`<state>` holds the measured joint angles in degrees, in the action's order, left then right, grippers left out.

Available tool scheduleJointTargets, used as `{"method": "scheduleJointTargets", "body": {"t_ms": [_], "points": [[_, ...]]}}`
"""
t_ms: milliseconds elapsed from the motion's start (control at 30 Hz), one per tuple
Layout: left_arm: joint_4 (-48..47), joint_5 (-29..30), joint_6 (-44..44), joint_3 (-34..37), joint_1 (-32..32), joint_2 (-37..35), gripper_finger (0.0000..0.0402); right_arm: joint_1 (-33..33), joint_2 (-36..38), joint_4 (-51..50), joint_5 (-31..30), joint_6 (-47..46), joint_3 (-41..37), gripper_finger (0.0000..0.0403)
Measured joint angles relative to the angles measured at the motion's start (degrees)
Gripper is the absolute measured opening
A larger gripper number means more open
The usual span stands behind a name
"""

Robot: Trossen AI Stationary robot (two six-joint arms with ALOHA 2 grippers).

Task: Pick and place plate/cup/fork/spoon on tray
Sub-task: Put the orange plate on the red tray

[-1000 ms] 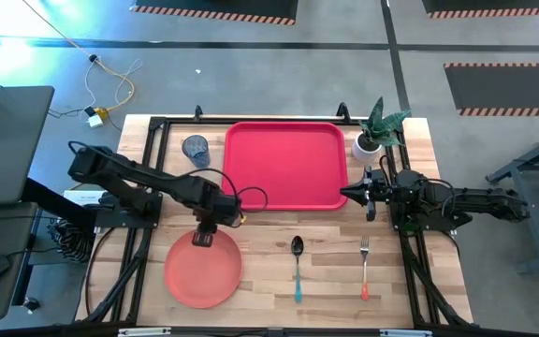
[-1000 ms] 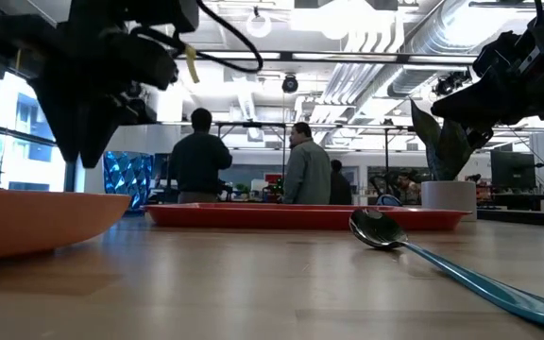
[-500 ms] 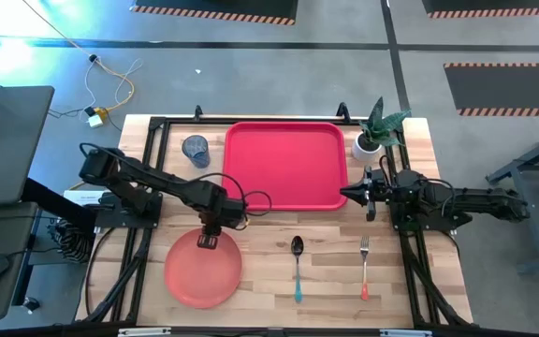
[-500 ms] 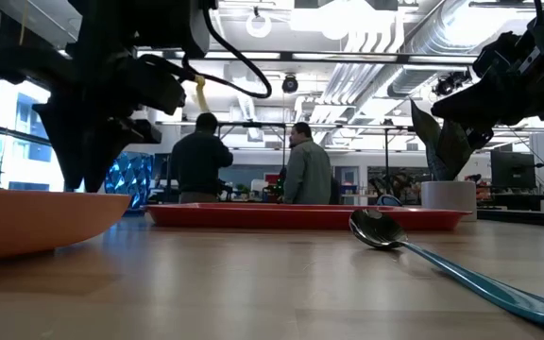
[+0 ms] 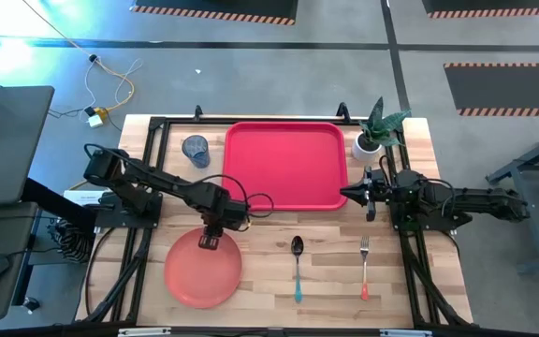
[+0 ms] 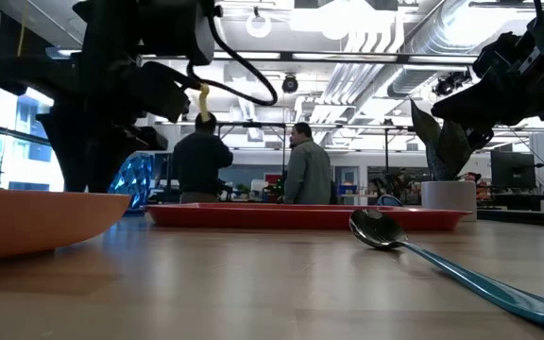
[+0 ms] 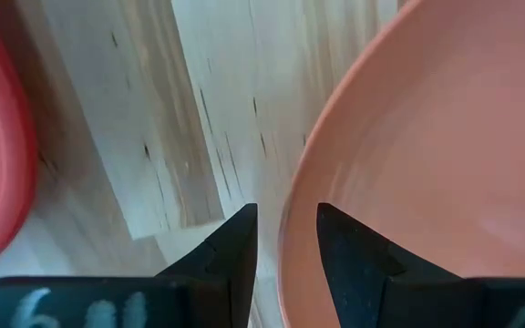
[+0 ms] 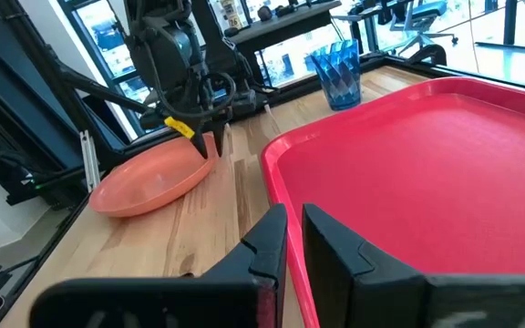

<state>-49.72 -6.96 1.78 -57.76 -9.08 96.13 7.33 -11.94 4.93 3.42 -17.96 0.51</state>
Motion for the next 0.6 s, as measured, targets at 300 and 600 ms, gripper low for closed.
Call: {"method": "scheduleJointTargets", "body": {"t_ms": [300, 600], "points": [[0.08, -0.16, 0.46, 0.02, 0.0, 4.11, 0.0105, 0.02, -0.5, -0.02, 0.0, -0.02, 0.0, 0.0029], [-0.09, -0.17, 0.13, 0.02, 0.02, 4.32, 0.0044, 0.02, -0.55, -0.02, 0.02, -0.02, 0.0, 0.0029]]}}
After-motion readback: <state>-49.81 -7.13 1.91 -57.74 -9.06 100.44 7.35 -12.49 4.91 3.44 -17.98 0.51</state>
